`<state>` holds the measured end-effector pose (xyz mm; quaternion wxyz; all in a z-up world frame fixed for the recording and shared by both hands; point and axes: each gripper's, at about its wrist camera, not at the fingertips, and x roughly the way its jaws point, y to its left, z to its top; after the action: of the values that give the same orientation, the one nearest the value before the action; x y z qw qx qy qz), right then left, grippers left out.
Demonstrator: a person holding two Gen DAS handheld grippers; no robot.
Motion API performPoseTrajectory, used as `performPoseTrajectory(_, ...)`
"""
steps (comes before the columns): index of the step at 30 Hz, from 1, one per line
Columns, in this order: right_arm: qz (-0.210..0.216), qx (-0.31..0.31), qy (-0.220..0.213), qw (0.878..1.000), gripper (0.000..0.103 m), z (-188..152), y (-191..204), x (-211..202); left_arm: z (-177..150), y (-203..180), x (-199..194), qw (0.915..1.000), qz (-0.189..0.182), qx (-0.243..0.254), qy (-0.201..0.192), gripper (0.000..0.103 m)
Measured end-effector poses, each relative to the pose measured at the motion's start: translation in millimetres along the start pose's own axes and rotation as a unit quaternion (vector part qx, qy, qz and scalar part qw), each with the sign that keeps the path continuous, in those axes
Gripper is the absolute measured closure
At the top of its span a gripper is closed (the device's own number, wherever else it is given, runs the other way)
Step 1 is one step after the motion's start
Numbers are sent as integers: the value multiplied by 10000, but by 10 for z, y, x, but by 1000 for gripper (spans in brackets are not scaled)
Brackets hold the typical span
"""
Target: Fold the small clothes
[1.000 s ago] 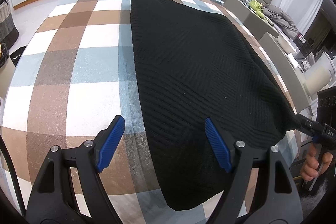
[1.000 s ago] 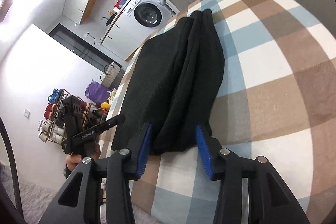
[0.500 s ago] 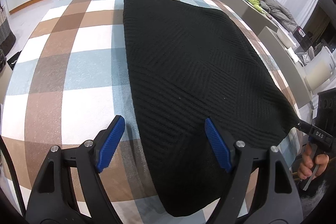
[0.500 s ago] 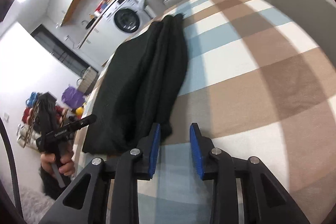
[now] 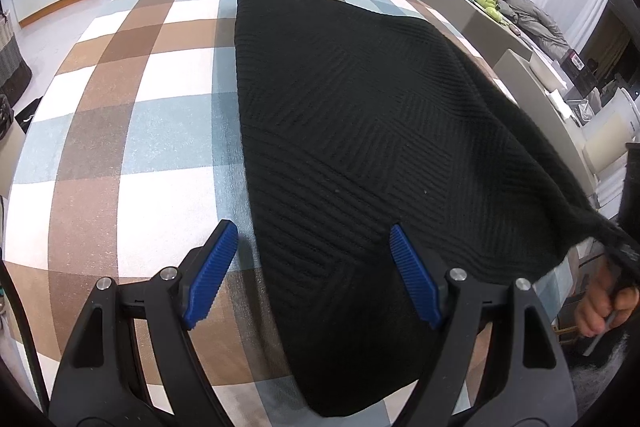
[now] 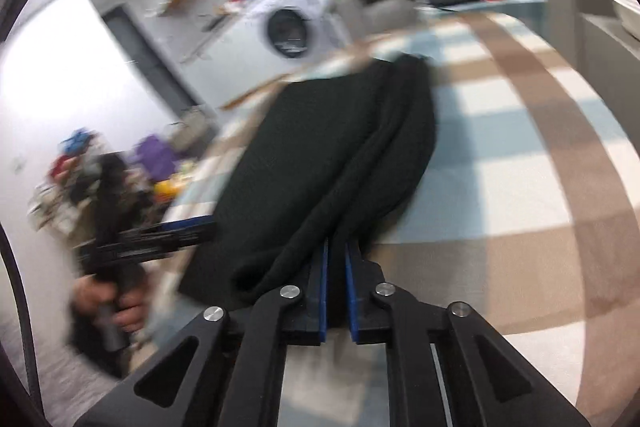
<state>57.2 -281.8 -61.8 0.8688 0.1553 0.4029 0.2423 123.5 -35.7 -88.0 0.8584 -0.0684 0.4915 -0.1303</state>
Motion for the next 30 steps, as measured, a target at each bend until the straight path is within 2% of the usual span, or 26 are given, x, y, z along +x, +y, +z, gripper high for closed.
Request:
performPoseTrajectory(2,313,84,-5,9995,94,10,1,-25,9,1,8,10000,-25,18,-3,27)
performPoseTrajectory(5,646,571,6,9963,94,-14,-139,21,23,-13,1,10000,-35,69,-23,27)
performPoseTrajectory(9,985,722,-439,9916,93,11,-147,-137,12,-3,-7,10000,-58,65,-17,27)
performPoseTrajectory(11,772,726,-574,9927,92,36,-178,-223,4,-1,0,10000,-71,54,-3,27)
performPoseTrajectory(13,51,714,-454,9964,92,50,-239,-215,1,-2,4,10000,-77,44,-5,27)
performPoseTrajectory(15,-672,749,-127,9948,92,22,-356,-114,-1,-14,6,9999,-93,61,-2,27)
performPoseTrajectory(17,-891,789,179,9927,92,-39,-440,0,-3,-25,0,9999,-85,85,-10,27)
performPoseTrajectory(21,-636,589,396,9954,92,-99,-329,163,-11,-31,-1,9999,-72,82,2,27)
performPoseTrajectory(25,-461,498,353,9971,92,-26,-226,291,11,-67,-40,9999,-70,130,-34,27)
performPoseTrajectory(30,-190,303,144,9993,92,64,-77,250,51,-178,-123,9996,-202,176,-119,27)
